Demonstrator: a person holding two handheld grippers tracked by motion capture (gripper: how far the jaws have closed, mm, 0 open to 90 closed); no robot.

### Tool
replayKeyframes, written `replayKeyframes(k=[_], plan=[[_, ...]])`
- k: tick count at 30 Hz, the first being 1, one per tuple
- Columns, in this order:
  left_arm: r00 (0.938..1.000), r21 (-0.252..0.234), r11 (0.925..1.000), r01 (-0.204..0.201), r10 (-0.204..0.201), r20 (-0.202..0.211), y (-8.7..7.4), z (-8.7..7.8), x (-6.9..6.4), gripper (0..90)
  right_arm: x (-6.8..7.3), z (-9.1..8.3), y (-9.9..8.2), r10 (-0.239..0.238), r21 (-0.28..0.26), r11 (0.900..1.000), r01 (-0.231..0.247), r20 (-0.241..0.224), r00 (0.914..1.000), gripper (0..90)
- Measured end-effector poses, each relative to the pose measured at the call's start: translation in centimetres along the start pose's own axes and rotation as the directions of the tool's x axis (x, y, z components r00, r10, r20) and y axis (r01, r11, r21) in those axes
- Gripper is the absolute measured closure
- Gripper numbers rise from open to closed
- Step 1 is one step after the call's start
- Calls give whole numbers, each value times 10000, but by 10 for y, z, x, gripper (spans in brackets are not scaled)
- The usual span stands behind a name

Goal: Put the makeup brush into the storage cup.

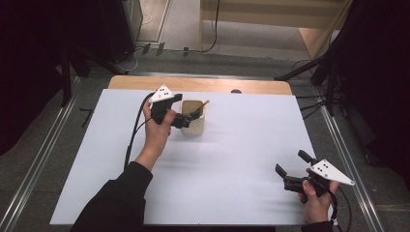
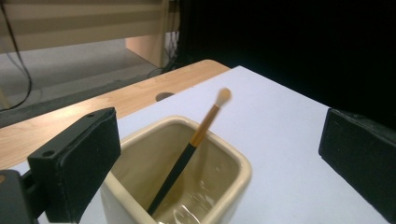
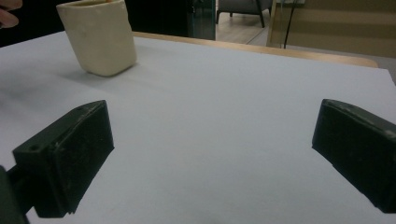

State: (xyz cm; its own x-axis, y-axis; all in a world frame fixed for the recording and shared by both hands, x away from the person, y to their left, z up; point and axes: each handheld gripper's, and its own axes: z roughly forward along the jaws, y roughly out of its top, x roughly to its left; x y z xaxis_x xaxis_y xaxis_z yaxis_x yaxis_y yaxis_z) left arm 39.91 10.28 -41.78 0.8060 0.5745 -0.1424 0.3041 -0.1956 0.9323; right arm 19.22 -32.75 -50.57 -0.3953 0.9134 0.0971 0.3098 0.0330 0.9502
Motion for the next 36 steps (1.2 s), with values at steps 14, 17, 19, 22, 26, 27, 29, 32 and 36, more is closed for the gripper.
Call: replayKeyframes(k=[14,17,19,22,26,27,29,32,36], plan=[[9998,-135,9998,175,-177,-133,-11,-28,4,0,1,1,0,-64,27,10000,63,8,10000,0],[9999,-151,9999,71,-73,-112,-13,-34,3,0,1,1,0,-77,36,10000,77,11,10000,0],[10000,-78,10000,12,-13,-39,-15,-37,2,0,1,1,0,-81,35,10000,80,13,10000,0],[10000,-90,10000,-30,30,-67,-19,-45,0,0,1,1,0,-60,38,10000,60,17,10000,0],[10000,-127,9999,-28,26,-94,-24,-54,1,0,1,1,0,-80,40,10000,80,9,10000,0],[9999,-127,9999,-23,21,-100,-24,-55,1,0,1,1,0,-69,45,10000,69,1,10000,0],[9999,-173,9999,0,-2,-122,-27,-60,1,0,2,1,0,-66,41,10000,66,-6,10000,0],[9999,-175,9998,7,-9,-131,-31,-66,0,0,3,2,0,-64,63,10000,64,-14,10000,0],[9998,-235,9997,56,-61,-198,-36,-74,0,0,3,2,0,-91,68,9999,91,-22,10000,0]])
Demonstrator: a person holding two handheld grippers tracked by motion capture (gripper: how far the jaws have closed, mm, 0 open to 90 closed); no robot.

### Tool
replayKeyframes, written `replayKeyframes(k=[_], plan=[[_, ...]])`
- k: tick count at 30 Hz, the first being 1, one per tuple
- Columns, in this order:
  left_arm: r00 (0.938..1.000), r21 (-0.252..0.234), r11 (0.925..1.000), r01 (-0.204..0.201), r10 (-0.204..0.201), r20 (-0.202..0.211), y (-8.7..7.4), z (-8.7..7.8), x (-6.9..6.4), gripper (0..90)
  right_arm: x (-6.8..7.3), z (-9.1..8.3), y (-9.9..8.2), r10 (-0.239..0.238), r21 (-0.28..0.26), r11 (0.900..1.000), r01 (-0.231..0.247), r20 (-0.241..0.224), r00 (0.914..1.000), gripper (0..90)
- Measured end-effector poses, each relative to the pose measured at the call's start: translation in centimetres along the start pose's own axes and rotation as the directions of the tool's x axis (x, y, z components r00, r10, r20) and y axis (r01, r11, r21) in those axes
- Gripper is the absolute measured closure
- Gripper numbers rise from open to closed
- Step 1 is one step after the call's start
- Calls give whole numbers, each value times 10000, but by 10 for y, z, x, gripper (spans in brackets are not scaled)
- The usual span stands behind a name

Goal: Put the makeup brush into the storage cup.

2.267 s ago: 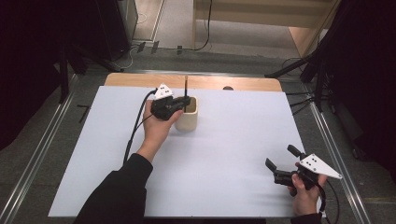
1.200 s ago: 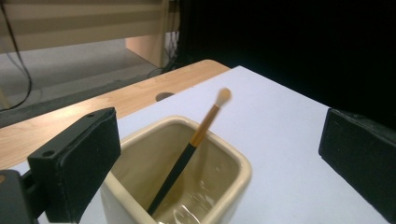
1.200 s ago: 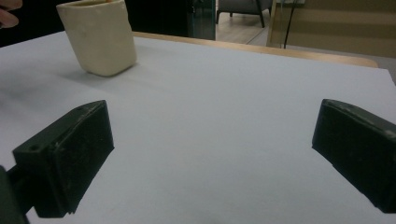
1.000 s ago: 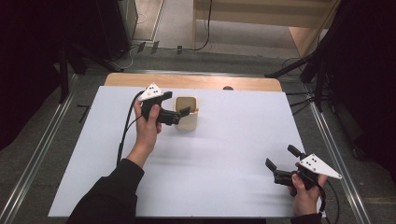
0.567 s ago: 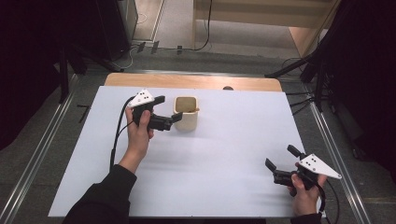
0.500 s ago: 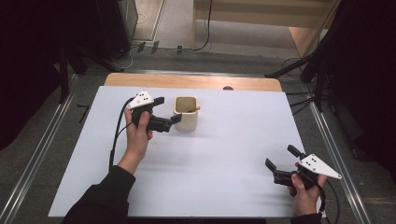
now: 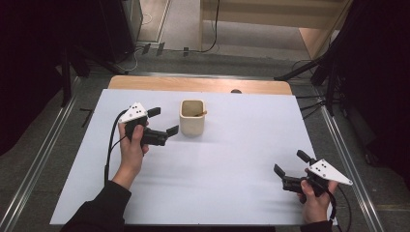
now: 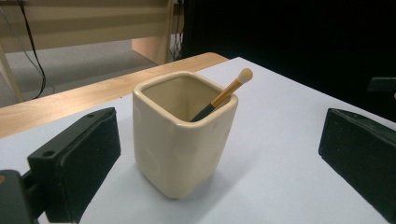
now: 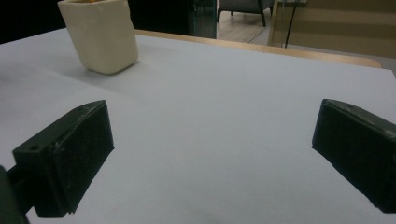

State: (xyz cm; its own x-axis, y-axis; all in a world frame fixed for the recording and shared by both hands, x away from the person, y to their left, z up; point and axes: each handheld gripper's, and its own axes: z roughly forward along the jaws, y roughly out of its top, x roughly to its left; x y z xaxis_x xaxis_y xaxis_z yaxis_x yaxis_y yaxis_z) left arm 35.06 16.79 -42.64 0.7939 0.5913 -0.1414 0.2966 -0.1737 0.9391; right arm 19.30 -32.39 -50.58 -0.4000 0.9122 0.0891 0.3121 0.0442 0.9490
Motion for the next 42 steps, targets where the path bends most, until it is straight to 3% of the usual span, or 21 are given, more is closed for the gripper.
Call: replayKeyframes(k=[14,27,42], plan=[[9997,-306,9993,195,-199,-113,-19,-27,1,0,1,1,0,-35,26,10000,35,-16,10000,0],[9994,-235,9995,213,-219,-269,-38,-47,-2,0,2,2,0,-59,64,10000,59,4,10000,0],[9973,-358,9982,485,-504,-533,-70,-78,-7,0,2,3,-1,-76,112,9999,76,-3,10000,0]])
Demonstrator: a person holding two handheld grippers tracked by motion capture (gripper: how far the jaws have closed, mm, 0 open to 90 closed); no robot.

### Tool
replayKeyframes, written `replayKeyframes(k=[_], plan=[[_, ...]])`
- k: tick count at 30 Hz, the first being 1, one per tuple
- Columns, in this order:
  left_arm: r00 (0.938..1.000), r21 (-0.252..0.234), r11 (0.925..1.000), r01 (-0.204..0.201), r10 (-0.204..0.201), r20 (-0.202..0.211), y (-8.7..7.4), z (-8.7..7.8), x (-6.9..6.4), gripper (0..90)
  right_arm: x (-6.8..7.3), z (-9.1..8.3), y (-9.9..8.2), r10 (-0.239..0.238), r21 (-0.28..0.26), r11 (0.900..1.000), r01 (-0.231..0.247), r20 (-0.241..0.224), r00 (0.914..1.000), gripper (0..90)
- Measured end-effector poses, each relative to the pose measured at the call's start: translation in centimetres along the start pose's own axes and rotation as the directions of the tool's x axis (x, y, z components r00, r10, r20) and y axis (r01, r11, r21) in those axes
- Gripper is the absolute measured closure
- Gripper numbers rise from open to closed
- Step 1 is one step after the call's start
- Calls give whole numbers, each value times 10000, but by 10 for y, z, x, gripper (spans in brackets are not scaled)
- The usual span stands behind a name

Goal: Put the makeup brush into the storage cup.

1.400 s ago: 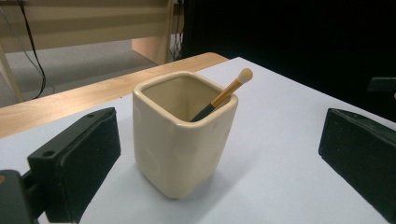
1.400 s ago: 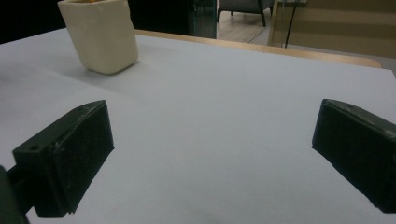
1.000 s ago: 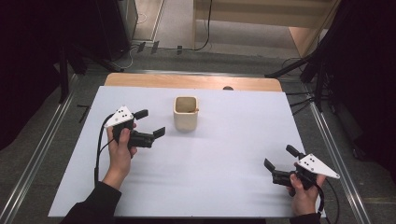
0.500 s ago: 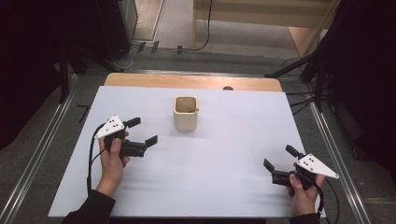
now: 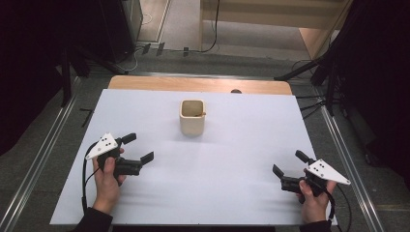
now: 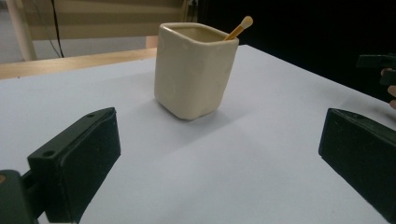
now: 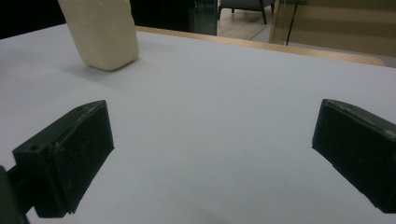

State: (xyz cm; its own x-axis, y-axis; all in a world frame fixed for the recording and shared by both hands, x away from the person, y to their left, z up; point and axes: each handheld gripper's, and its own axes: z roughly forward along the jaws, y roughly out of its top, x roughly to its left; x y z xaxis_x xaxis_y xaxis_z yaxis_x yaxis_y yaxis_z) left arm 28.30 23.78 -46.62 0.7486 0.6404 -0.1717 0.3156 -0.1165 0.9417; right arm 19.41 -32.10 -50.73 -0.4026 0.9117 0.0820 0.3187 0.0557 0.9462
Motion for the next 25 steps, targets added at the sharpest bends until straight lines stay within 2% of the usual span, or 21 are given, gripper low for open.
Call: replayKeyframes(k=[8,12,14,18,25], plan=[[9990,159,9999,-25,31,-439,-18,-22,2,0,0,0,0,-5,3,10000,5,-6,10000,0],[9970,-50,10000,70,-73,-768,-22,-38,4,0,0,0,0,2,1,10000,-2,-5,10000,0],[9966,-198,9994,282,-296,-770,-25,-45,5,0,0,0,-1,8,17,10000,-8,0,10000,0],[9963,-59,9998,200,-205,-833,-28,-50,4,0,0,1,-1,-28,34,10000,28,11,10000,0],[9962,63,9999,157,-151,-855,-30,-48,6,0,1,1,0,-90,67,9999,90,19,10000,0]])
